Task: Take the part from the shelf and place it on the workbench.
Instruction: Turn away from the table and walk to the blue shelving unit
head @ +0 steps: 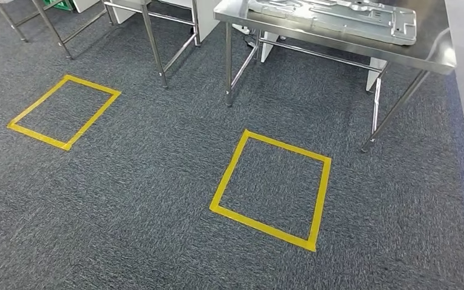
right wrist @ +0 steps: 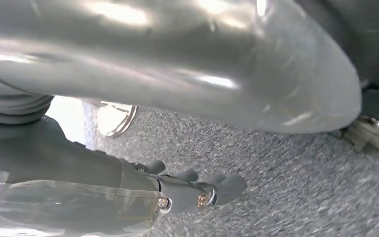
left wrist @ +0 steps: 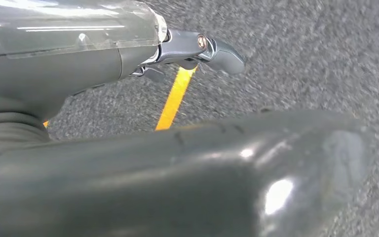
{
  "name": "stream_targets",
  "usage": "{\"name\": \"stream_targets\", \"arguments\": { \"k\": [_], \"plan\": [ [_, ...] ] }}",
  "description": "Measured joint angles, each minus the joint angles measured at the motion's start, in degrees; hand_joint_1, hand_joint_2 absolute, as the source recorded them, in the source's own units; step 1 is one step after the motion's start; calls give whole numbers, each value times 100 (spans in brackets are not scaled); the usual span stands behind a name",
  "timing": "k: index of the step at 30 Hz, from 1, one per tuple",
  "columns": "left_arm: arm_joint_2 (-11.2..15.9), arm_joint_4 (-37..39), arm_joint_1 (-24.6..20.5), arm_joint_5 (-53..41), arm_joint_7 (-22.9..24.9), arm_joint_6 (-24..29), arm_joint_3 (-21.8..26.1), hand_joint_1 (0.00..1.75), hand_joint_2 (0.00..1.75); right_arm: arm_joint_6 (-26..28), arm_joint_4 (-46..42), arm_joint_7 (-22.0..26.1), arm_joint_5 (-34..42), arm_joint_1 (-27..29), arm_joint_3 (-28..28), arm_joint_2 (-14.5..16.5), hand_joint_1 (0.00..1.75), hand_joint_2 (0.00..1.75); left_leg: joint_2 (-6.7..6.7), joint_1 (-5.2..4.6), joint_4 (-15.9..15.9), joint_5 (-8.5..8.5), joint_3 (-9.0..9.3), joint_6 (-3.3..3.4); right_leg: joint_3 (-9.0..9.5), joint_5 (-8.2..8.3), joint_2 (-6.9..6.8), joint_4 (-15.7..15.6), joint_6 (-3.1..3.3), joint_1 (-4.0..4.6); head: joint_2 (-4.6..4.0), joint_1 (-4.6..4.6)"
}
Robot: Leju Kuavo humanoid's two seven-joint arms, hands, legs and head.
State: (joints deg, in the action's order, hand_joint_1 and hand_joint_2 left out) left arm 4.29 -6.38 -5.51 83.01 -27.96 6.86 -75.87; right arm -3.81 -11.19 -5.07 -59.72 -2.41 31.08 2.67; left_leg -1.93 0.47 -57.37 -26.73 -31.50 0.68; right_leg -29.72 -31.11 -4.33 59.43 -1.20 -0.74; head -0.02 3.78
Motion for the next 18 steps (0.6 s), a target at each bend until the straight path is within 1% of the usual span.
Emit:
{"name": "stream_targets", "arguments": {
  "k": [1, 2, 3, 4, 5, 6, 7, 8, 9, 10, 11, 12, 13, 14, 15, 16, 17, 18],
  "plan": [
    [-1, 0, -5, 0, -1, 1, 0, 0, 0, 4, 0, 1, -2, 8, -6, 0, 0, 0, 57, 9, 17, 24, 2, 38, -108, -166, 163, 250, -14, -12, 0, 0],
    [-1, 0, -13, 1, -2, 4, 0, 0, 0, 10, 0, 4, -10, 20, -13, 1, 0, 0, 116, 1, 19, 37, -13, 63, -278, -368, 307, 615, -13, -13, 0, 0],
    [-1, 0, -21, 2, -3, 11, 1, 0, 0, 16, 0, 8, -26, 32, -21, 2, 0, 0, 184, -8, 16, 47, -28, 80, -477, -547, 374, 1023, -9, -13, 0, 0],
    [-1, 0, -19, 4, -5, 20, 1, 0, 0, 23, 0, 14, -50, 43, -31, 3, 0, 0, 260, -19, 13, 53, -37, 89, -644, -644, 401, 1350, -6, -12, 0, 0],
    [-1, 0, -9, 9, -12, 32, 4, 0, 0, 32, 0, 23, -86, 51, -47, 5, 0, 0, 340, -28, 7, 56, -40, 93, -730, -626, 410, 1494, 0, -12, 0, 0],
    [-1, 0, 4, 13, -22, 44, 8, 0, 0, 39, 0, 33, -129, 56, -67, 7, 0, 0, 423, -35, -3, 56, -39, 92, -709, -490, 421, 1406, 11, -12, 0, -1],
    [-1, 0, 17, 19, -39, 61, 13, 0, 0, 45, 0, 49, -178, 59, -94, 8, 0, 0, 508, -38, -16, 54, -36, 88, -583, -265, 459, 1090, 30, -12, 0, -1],
    [-2, 0, 25, 24, -62, 78, 20, 0, 0, 48, 0, 67, -226, 62, -120, 9, 0, 0, 585, -35, -32, 51, -40, 80, -416, -46, 569, 681, 57, -12, 0, -1],
    [-3, 0, 27, 27, -86, 95, 28, 0, 0, 49, 1, 83, -267, 64, -144, 9, 0, 0, 658, -41, -59, 45, -57, 59, -270, 115, 712, 315, 79, -13, 0, -2],
    [-5, 0, 30, 31, -113, 115, 37, 0, 0, 50, 1, 96, -297, 59, -167, 10, 0, 0, 724, -37, -76, 45, -81, 28, -174, 209, 821, 62, 98, -10, 0, -1],
    [-7, 0, 37, 32, -134, 132, 45, 0, 0, 54, 2, 102, -312, 52, -185, 11, 0, 0, 780, -32, -84, 50, -109, -9, -141, 225, 895, -42, 113, -2, 0, -1],
    [-7, 0, 51, 32, -149, 149, 51, 0, 0, 58, 2, 104, -318, 41, -200, 14, 0, 0, 840, -26, -81, 62, -131, -51, -138, 224, 879, -58, 126, 9, 0, 0],
    [-7, 0, 69, 33, -159, 166, 53, 0, 0, 63, 2, 105, -319, 29, -213, 21, 0, 0, 896, -20, -67, 77, -144, -89, -131, 238, 809, -77, 152, 1, 0, 1],
    [-8, 0, 90, 33, -162, 182, 54, 0, 0, 68, 2, 103, -321, 23, -220, 30, 0, 0, 859, -24, -86, 65, -159, -116, -113, 255, 741, -109, 184, -10, 0, 1],
    [-10, 0, 105, 33, -160, 201, 54, 0, 0, 73, 2, 102, -329, 28, -223, 38, 0, 0, 750, -28, -181, -2, -207, -143, -95, 269, 660, -142, 225, -23, 0, 1],
    [-11, 0, 109, 33, -153, 223, 54, 0, 0, 76, 2, 100, -345, 37, -227, 46, 0, 0, 597, -32, -396, -137, -308, -169, -80, 281, 571, -172, 262, -34, 0, 1],
    [-13, 0, 110, 34, -144, 251, 58, 0, 0, 75, 2, 98, -369, 50, -233, 49, 0, 0, 425, -22, -723, -324, -460, -194, -73, 281, 482, -183, 287, -25, 0, 1],
    [-13, 0, 106, 35, -132, 282, 66, 0, 0, 69, 2, 98, -397, 63, -243, 50, 0, 0, 328, -6, -1116, -522, -647, -226, -74, 274, 397, -182, 303, -17, 0, 1]
  ]
}}
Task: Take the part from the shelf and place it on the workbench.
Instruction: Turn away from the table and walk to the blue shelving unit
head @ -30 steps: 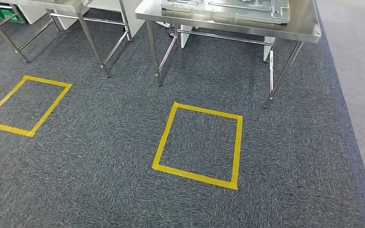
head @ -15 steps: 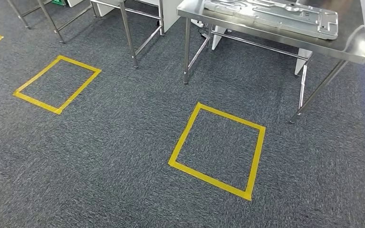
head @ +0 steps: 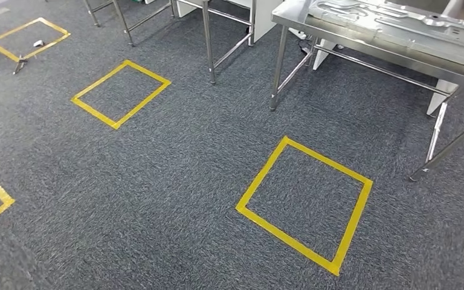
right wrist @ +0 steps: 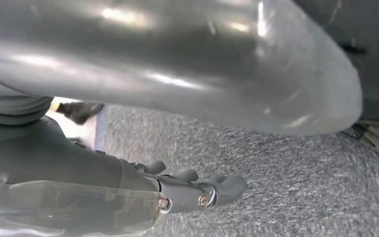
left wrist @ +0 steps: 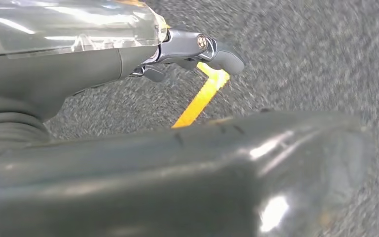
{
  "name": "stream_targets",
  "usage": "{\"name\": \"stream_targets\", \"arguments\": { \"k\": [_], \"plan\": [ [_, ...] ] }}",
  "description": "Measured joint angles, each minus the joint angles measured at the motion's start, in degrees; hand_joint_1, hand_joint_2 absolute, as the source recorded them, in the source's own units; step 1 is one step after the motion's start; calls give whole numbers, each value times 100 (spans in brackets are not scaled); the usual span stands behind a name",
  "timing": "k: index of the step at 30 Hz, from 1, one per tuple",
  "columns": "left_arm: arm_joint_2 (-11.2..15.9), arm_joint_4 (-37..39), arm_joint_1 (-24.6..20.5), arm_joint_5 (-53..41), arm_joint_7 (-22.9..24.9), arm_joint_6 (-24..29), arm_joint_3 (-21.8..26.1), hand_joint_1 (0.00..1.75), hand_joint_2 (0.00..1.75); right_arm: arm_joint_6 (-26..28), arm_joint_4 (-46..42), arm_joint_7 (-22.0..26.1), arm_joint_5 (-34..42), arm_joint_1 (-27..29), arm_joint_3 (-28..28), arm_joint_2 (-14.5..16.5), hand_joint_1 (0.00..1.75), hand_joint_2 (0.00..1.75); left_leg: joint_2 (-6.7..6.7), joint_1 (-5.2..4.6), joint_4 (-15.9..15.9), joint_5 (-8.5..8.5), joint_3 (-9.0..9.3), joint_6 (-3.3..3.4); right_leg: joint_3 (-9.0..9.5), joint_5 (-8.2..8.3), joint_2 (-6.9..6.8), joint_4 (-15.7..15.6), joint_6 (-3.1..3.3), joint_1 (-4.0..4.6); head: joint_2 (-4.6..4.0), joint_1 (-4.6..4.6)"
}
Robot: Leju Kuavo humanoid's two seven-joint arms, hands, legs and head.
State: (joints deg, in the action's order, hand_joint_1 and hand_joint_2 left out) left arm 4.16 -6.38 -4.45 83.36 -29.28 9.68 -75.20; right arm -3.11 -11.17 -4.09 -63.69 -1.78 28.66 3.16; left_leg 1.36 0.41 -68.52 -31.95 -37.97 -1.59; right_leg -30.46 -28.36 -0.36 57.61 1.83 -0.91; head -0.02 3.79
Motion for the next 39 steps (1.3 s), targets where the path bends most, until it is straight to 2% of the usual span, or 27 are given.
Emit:
{"name": "stream_targets", "arguments": {
  "k": [1, 2, 3, 4, 5, 7, 8, 9, 11, 13, 15, 16, 17, 18, 19, 20, 22, 24, 26, 28, 30, 32, 33, 34, 35, 37, 39],
  "plan": [
    [-1, 0, 3, 2, 12, 31, 15, 0, 0, -13, 0, 0, -29, 6, -12, 1, 0, 0, -40, 19, -355, -141, -166, -30, -1, -6, -84, 2, 2, 7, 0, 0],
    [-2, 0, 18, 3, 22, 59, 39, 0, 0, -27, 0, 0, -58, 8, -24, 1, 0, 0, -58, 39, -552, -182, -253, -54, 0, -13, -162, 3, 0, 10, 0, -1],
    [-4, 0, 37, 5, 30, 82, 62, 0, 0, -38, 0, 0, -81, 6, -37, 1, 0, 0, -78, 58, -518, -108, -223, -73, 8, -22, -238, 5, -9, 10, 0, -1],
    [-5, 0, 56, 7, 35, 100, 81, 0, 0, -45, 0, 0, -99, 3, -48, 3, 0, 0, -121, 73, -252, 55, -71, -84, 22, -33, -311, 6, -23, 8, 0, -1],
    [-6, 0, 67, 8, 36, 114, 94, 0, 0, -46, 0, 0, -109, 1, -59, 4, 0, 0, -215, 83, 172, 252, 165, -88, 43, -48, -379, 7, -43, 9, 0, -1],
    [-10, 0, 60, 9, 37, 127, 104, 0, 0, -47, 0, 0, -113, 2, -75, 7, 0, 0, -421, 61, 876, 490, 548, -42, 84, -86, -494, 14, -104, 31, 0, -1],
    [-12, 0, 60, 9, 37, 129, 110, 0, 0, -47, 0, 0, -115, -5, -83, 7, 0, 0, -471, 42, 1030, 520, 623, -1, 100, -100, -542, 15, -141, 44, 0, -1],
    [-14, 0, 68, 9, 38, 131, 117, 0, 0, -48, 0, 0, -120, -17, -93, 8, 0, 0, -453, 19, 1060, 511, 621, 45, 113, -108, -586, 12, -177, 52, 0, -1],
    [-14, 0, 101, 10, 37, 131, 128, 0, 0, -49, 0, 1, -142, -57, -118, 10, 0, 0, -339, 13, 1095, 531, 617, 132, 149, -135, -623, 15, -251, 30, 0, -1],
    [-21, 0, 111, 11, 14, 113, 136, 0, 0, -46, 0, 10, -167, -65, -133, 13, 0, 0, -234, 29, 1149, 571, 645, 213, 65, -329, -393, 257, -298, 0, 0, -2],
    [-27, 0, 91, 10, -50, 51, 140, 0, 0, -26, 0, 37, -157, -49, -135, 15, 0, 0, -116, 24, 1163, 597, 641, 262, -278, -713, -89, 965, -303, -6, 0, -2],
    [-27, 0, 78, 9, -85, 4, 141, 0, 0, -12, 0, 55, -130, -44, -132, 15, 0, 0, -46, 13, 1159, 602, 631, 273, -482, -866, -23, 1358, -300, -4, 0, -2],
    [-26, 0, 68, 7, -110, -47, 141, 0, 0, 1, 0, 70, -94, -42, -126, 16, 0, 0, 29, 2, 1155, 604, 627, 278, -629, -917, 3, 1623, -295, -2, 0, -2],
    [-25, 0, 59, 4, -121, -102, 139, 0, 0, 8, 0, 82, -54, -41, -117, 16, 0, 0, 110, -6, 1149, 604, 628, 278, -678, -844, 13, 1668, -286, -1, 0, -1],
    [-23, 0, 47, -1, -121, -154, 135, 0, 0, 11, 0, 87, -16, -41, -103, 16, 0, 0, 197, -10, 1142, 603, 633, 275, -620, -659, 33, 1483, -272, -1, 0, -1],
    [-21, 0, 29, -7, -108, -200, 127, 0, 0, 9, 0, 85, 15, -42, -84, 16, 0, 0, 283, -10, 1131, 599, 637, 268, -475, -413, 106, 1116, -252, -3, 0, -2],
    [-14, 0, -24, -16, -63, -271, 107, 0, 0, -11, 2, 71, 62, -44, -36, 15, 0, 0, 438, -14, 1088, 585, 609, 227, -196, -77, 403, 404, -218, -15, 0, -1],
    [-5, 0, -68, -20, -21, -300, 88, 0, 0, -35, 4, 57, 89, -64, 9, 15, 0, 0, 559, -4, 1062, 587, 558, 154, -117, -19, 551, 160, -193, -7, 0, -1],
    [3, 0, -79, -23, -1, -310, 76, 0, 0, -46, 4, 52, 103, -98, 33, 16, 0, 0, 620, 16, 1065, 600, 525, 81, -101, 6, 412, 122, -137, 3, 0, -1],
    [6, 0, -89, -26, 6, -320, 71, 0, 0, -50, 4, 39, 105, -102, 49, 14, 0, 0, 361, 18, 859, 466, 423, 35, -64, 30, 252, 60, -51, -5, 0, 0],
    [8, 0, -127, -26, 2, -330, 69, 0, 0, -50, 4, 22, 105, -83, 73, 12, 0, 0, 25, 27, 228, 118, 123, -1, -47, 28, 75, 34, 5, 10, 0, 0],
    [9, 0, -151, -26, -5, -343, 69, 0, 0, -49, 4, 17, 105, -74, 100, 11, 0, 0, -57, 40, -443, -149, -200, -40, -49, 16, -104, 37, 20, 32, 0, -1],
    [9, 0, -148, -26, -7, -348, 69, 0, 0, -49, 4, 17, 105, -76, 110, 11, 0, 0, -72, 43, -540, -139, -239, -52, -49, 9, -190, 39, 18, 38, 0, -1],
    [10, 0, -141, -26, -7, -352, 69, 0, 0, -49, 4, 17, 104, -80, 118, 12, 0, 0, -96, 44, -399, -22, -157, -55, -43, 1, -271, 41, 11, 40, 0, -1],
    [13, 0, -136, -26, -7, -355, 69, 0, 0, -49, 4, 17, 104, -85, 125, 13, 0, 0, -153, 43, -53, 163, 36, -49, -30, -11, -348, 42, 0, 42, 0, -1],
    [20, 0, -149, -26, -9, -356, 69, 0, 0, -49, 4, 17, 103, -88, 130, 14, 0, 0, -389, 20, 751, 458, 469, 2, 7, -41, -483, 46, -41, 57, 0, -1],
    [31, 0, -162, -26, -13, -357, 69, 0, 0, -48, 4, 17, 103, -99, 133, 14, 0, 0, -495, -21, 1074, 532, 626, 76, 38, -63, -586, 48, -104, 73, 0, -1]
  ]
}}
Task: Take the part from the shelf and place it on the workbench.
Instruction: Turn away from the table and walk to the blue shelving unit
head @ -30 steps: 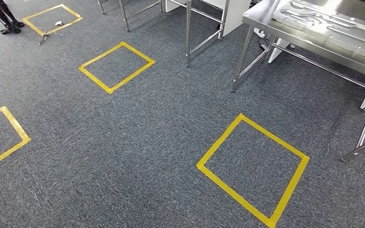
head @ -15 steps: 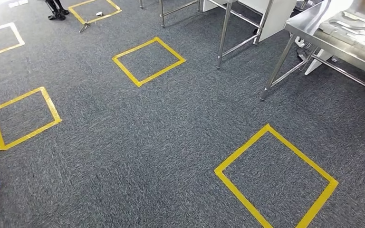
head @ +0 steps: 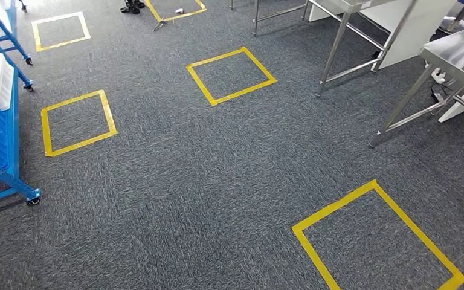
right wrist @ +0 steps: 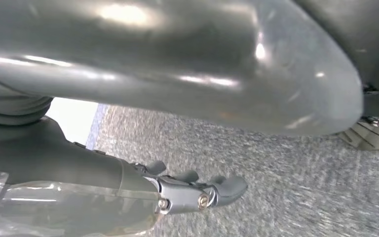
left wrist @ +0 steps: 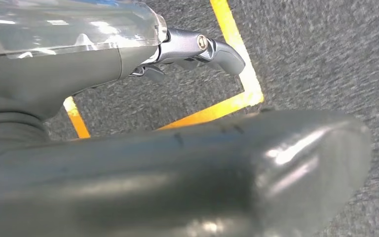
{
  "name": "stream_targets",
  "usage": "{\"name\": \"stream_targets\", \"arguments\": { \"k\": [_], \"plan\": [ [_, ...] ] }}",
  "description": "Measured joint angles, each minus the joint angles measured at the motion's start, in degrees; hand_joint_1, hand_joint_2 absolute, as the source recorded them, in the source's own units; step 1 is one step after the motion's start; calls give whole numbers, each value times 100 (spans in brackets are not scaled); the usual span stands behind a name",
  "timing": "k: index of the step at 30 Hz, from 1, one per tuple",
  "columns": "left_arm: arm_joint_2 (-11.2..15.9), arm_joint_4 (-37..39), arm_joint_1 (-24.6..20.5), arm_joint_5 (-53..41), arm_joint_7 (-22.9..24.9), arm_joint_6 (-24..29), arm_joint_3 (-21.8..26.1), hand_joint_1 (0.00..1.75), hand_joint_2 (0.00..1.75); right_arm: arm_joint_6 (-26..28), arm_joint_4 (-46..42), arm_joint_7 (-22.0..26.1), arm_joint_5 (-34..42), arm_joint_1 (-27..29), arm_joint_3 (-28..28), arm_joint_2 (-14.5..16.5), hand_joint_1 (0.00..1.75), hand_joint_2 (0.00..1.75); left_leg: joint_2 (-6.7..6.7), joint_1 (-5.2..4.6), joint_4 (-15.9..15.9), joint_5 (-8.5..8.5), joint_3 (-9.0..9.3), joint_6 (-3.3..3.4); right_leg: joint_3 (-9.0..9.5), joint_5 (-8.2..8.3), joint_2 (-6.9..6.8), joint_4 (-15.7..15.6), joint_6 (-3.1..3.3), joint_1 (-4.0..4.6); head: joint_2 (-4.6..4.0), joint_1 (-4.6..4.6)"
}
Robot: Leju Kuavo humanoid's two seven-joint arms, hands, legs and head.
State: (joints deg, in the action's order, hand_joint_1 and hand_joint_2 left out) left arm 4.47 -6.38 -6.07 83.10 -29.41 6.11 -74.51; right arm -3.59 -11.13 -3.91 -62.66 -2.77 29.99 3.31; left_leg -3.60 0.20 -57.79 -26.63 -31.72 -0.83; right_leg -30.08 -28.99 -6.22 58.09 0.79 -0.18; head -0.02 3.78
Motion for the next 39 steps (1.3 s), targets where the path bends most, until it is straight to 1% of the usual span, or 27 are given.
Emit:
{"name": "stream_targets", "arguments": {
  "k": [2, 4, 6, 8, 9, 10, 11, 13, 15, 17, 18, 20, 21, 22, 23, 24, 25, 26, 27, 29, 30, 31, 33, 35, 37, 38, 39],
  "plan": [
    [17, 0, 20, 0, -2, -1, 0, 0, 0, 1, 0, 0, 0, -31, 1, 6, 0, 0, 120, -10, 22, 26, -7, 70, 25, -12, -70, -7, -70, -5, 0, 0],
    [30, 0, 40, 0, -5, -1, 0, 0, 0, 1, 0, 1, 0, -46, 2, 10, 0, 0, 229, 13, 83, 73, 14, 142, -20, -139, 140, 140, -127, -29, 0, -1],
    [33, 0, 25, 0, -8, -2, 0, 0, 0, -1, 1, 2, 0, -27, 3, 11, 0, 0, 345, 24, 115, 109, 17, 191, -288, -483, 479, 729, -154, -50, 0, -1],
    [34, 0, 9, -2, -9, -3, -1, 0, 0, -7, 4, 1, 2, -5, 5, 14, 0, 0, 490, 13, 112, 115, 4, 207, -668, -778, 591, 1483, -158, -54, 0, -1],
    [34, 0, 12, -3, -9, -3, -1, 0, 0, -9, 5, 0, 5, 1, 8, 16, 0, 0, 570, 6, 111, 116, 5, 208, -770, -776, 601, 1655, -155, -54, 0, -1],
    [34, 0, 18, -5, -10, -4, -2, 0, 0, -10, 6, 0, 9, 4, 14, 18, 0, 0, 653, 3, 108, 117, 10, 206, -761, -651, 612, 1586, -145, -54, 0, -1],
    [34, 0, 22, -6, -10, -4, -2, 0, 0, -10, 7, 0, 13, 5, 22, 19, 0, 0, 735, 1, 103, 118, 18, 202, -642, -437, 650, 1291, -127, -54, 0, 0],
    [29, -1, 15, -8, -13, -5, -5, 0, 0, -10, 7, 0, 19, 11, 40, 19, 0, 0, 884, 0, 81, 115, 18, 178, -286, -22, 893, 466, -78, -53, 0, -1],
    [25, -2, 2, -10, -16, -4, -17, 0, 0, -9, 7, 0, 21, 4, 57, 21, 0, 0, 1006, 2, 62, 116, -15, 122, -110, 118, 1055, 43, -45, -39, 0, -1],
    [30, -2, 8, -11, -12, 1, -35, 0, 0, -10, 7, 0, 22, -22, 73, 27, 0, 0, 1117, 11, 77, 134, -51, 47, -94, 125, 963, -3, -7, -29, 0, 0],
    [33, -2, 16, -11, -7, 4, -42, 0, 0, -10, 7, -1, 22, -31, 80, 32, 0, 0, 1084, 18, 57, 122, -67, 22, -78, 141, 893, -38, 26, -34, 0, -1],
    [35, -2, 12, -11, 4, 11, -49, 0, 0, -10, 7, -2, 23, -22, 90, 39, 0, 0, 802, 17, -235, -73, -207, -22, -44, 172, 735, -114, 99, -52, 0, 1],
    [35, -2, -1, -11, 7, 14, -51, 0, 0, -10, 7, -2, 23, -10, 95, 40, 0, 0, 617, 28, -568, -262, -363, -40, -36, 174, 647, -131, 122, -45, 0, 1],
    [35, -2, -16, -11, 8, 16, -54, 0, 0, -10, 8, -2, 23, 3, 99, 41, 0, 0, 503, 36, -977, -466, -561, -69, -35, 168, 563, -133, 137, -38, 0, 1],
    [36, -2, -23, -11, 9, 19, -60, 0, 0, -10, 8, -2, 23, 10, 105, 41, 0, 0, 457, 50, -1359, -617, -747, -98, -35, 160, 474, -132, 137, -33, 0, 1],
    [36, -2, -19, -11, 10, 20, -68, 0, 0, -10, 9, -2, 23, 14, 112, 41, 0, 0, 439, 65, -1590, -668, -857, -123, -32, 150, 391, -131, 133, -31, 0, 0],
    [37, -2, -10, -11, 13, 21, -79, 0, 0, -10, 9, -2, 22, 14, 120, 42, 0, 0, 423, 81, -1598, -607, -857, -143, -24, 140, 314, -129, 121, -32, 0, 0],
    [38, -2, -1, -11, 15, 22, -91, 0, 0, -10, 9, -2, 22, 13, 128, 42, 0, 0, 384, 96, -1359, -446, -730, -158, -9, 126, 241, -126, 103, -35, 0, 0],
    [40, -2, 1, -11, 16, 22, -101, 0, 0, -10, 9, -2, 22, 12, 134, 43, 0, 0, 286, 107, -948, -239, -511, -168, 11, 106, 171, -118, 79, -36, 0, 0],
    [38, -3, -11, -11, 19, 23, -116, 0, 0, -10, 9, -2, 21, 14, 143, 40, 0, 0, 6, 96, -213, 26, -125, -125, 52, 50, 45, -91, 12, -8, 0, -1],
    [37, -4, -15, -11, 20, 23, -121, 0, 0, -10, 9, -2, 21, 12, 145, 39, 0, 0, -75, 85, -37, 67, -38, -83, 71, 28, -7, -81, -22, 10, 0, -1],
    [36, -4, -15, -11, 21, 27, -126, 0, 0, -11, 9, -2, 20, 5, 148, 39, 0, 0, -80, 69, 0, 57, -32, -32, 87, 13, -58, -78, -53, 24, 0, -1],
    [41, -4, 1, -10, 21, 45, -129, 0, 0, -12, 9, -3, 17, -21, 149, 43, 0, 0, 68, 65, 11, 72, -41, 55, 122, -20, -116, -69, -122, 0, 0, -1],
    [52, -4, 8, -8, 19, 70, -129, 0, 0, -15, 9, -5, 14, -24, 149, 53, 0, 0, 207, 70, 37, 96, -33, 134, 34, -209, 145, 174, -179, -43, 0, -1],
    [71, -4, -6, -7, 14, 83, -129, 0, 0, -31, 9, -7, 6, -1, 149, 74, 0, 0, 344, 59, 42, 108, -44, 185, -310, -583, 497, 869, -185, -57, 0, -1],
    [82, -4, -12, -7, 12, 84, -129, 0, 0, -44, 9, -7, 2, 8, 149, 88, 0, 0, 421, 43, 40, 110, -53, 199, -527, -741, 564, 1277, -174, -56, 0, -1],
    [92, -4, -9, -7, 11, 84, -129, 0, 0, -55, 10, -8, -3, 13, 149, 98, 0, 0, 504, 24, 38, 110, -55, 209, -689, -800, 588, 1562, -158, -53, 0, -1]
  ]
}}
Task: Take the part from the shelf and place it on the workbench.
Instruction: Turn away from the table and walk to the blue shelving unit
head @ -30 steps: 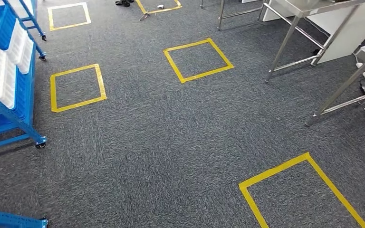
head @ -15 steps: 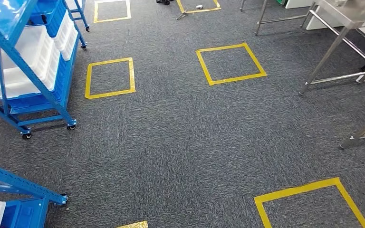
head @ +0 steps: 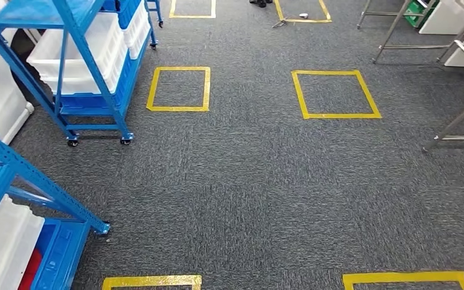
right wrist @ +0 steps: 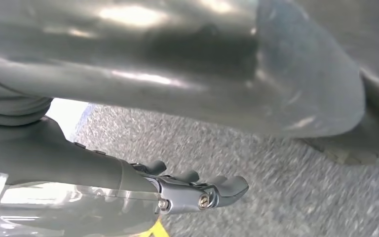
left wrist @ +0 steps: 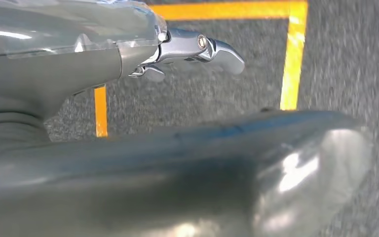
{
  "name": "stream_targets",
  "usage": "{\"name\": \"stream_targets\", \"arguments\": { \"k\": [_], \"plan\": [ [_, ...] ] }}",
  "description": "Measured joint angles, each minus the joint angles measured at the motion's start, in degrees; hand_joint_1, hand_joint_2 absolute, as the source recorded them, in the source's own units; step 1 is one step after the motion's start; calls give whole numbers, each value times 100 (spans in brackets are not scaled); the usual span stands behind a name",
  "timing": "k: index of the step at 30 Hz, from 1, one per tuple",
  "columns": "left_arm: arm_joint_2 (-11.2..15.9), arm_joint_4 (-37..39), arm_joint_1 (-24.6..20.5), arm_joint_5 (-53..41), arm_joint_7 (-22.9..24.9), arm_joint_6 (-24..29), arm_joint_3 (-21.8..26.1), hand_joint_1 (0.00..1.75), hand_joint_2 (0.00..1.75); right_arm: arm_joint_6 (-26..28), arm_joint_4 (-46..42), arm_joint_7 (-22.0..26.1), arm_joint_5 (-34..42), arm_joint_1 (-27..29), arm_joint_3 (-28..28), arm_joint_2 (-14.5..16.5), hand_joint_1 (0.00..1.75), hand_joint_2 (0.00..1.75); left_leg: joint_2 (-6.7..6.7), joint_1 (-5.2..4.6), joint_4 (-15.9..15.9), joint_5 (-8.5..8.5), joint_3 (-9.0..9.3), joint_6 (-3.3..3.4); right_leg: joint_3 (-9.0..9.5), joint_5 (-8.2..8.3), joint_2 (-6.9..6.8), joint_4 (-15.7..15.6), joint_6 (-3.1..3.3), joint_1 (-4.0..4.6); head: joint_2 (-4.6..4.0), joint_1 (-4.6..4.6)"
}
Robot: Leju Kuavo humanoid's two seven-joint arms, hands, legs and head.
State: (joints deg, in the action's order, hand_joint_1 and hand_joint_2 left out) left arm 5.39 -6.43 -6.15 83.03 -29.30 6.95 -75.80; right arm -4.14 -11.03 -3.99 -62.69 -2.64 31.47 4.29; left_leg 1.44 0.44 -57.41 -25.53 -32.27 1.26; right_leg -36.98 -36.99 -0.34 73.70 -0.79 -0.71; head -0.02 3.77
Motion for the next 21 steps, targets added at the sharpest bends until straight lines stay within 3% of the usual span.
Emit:
{"name": "stream_targets", "arguments": {
  "k": [1, 2, 3, 5, 7, 9, 11, 13, 15, 16, 17, 19, 21],
  "plan": [
    [8, 0, 9, 0, -1, 0, 0, 0, 0, -9, 1, -1, -3, 2, 0, 10, 0, 0, 89, -19, -3, 0, 4, 5, -66, 64, 11, 73, 26, 4, 0, 1],
    [15, 0, 19, 0, -1, 0, 0, 0, 0, -17, 1, -2, -3, 1, 0, 16, 0, 0, 181, -34, -4, 0, 13, 6, -20, 243, 34, -93, 63, 14, 0, 1],
    [19, 0, 26, 0, -1, 0, 0, 0, 0, -21, 1, -3, -4, 2, 0, 21, 0, 0, 268, -42, -5, 0, 24, 6, 124, 491, 105, -460, 108, 30, 0, 0],
    [16, 0, 26, 0, -1, -1, 0, 0, 0, -26, 2, -5, -4, 6, 0, 21, 0, 0, 421, -41, -11, 4, 21, -13, 435, 864, 415, -1235, 187, 67, 0, 0],
    [17, 0, 30, 1, -2, 4, 0, 0, 0, -28, 2, -9, -5, 0, 0, 21, 0, 0, 548, -23, -11, 17, -8, -63, 552, 958, 564, -1544, 216, 99, 0, 1],
    [30, 1, 49, 3, -1, 18, -1, 0, 0, -31, 2, -10, -12, -21, 0, 34, 0, 0, 658, -16, 3, 31, -33, -125, 575, 980, 414, -1593, 234, 93, 0, 1],
    [42, 1, 64, 7, 5, 31, -2, 0, 0, -26, 2, -19, -21, -22, 1, 55, 0, 0, 464, -37, -161, -92, -118, -172, 623, 1010, 254, -1687, 283, 58, 0, 1],
    [59, 0, 50, 10, 10, 43, -1, 0, 0, -23, 2, -27, -34, -3, 2, 74, 0, 0, 99, -42, -744, -432, -391, -218, 654, 1018, 85, -1738, 320, 57, 0, 1],
    [75, 0, 36, 11, 4, 52, 0, 0, 0, -26, 4, -28, -58, 11, 2, 85, 0, 0, -48, -13, -1456, -719, -736, -272, 660, 999, -99, -1732, 324, 66, 0, 1],
    [77, 0, 41, 11, 0, 54, 0, 0, 0, -26, 5, -28, -68, 12, 2, 86, 0, 0, -74, 4, -1584, -718, -796, -295, 666, 985, -186, -1728, 318, 65, 0, 1],
    [80, 0, 50, 12, -5, 55, 0, 0, 0, -26, 5, -29, -76, 10, 2, 87, 0, 0, -105, 20, -1502, -616, -750, -316, 676, 969, -274, -1720, 307, 60, 0, 1],
    [88, 0, 58, 13, -12, 55, 0, 0, 0, -27, 5, -29, -82, 2, 2, 88, 0, 0, -277, 36, -732, -240, -344, -328, 711, 924, -418, -1696, 270, 55, 0, 1],
    [97, 0, 44, 13, -32, 54, 0, 0, 0, -30, 5, -29, -87, -3, 2, 89, 0, 0, -454, 15, -105, -29, -12, -270, 739, 871, -537, -1663, 211, 76, 0, 1]
  ]
}}
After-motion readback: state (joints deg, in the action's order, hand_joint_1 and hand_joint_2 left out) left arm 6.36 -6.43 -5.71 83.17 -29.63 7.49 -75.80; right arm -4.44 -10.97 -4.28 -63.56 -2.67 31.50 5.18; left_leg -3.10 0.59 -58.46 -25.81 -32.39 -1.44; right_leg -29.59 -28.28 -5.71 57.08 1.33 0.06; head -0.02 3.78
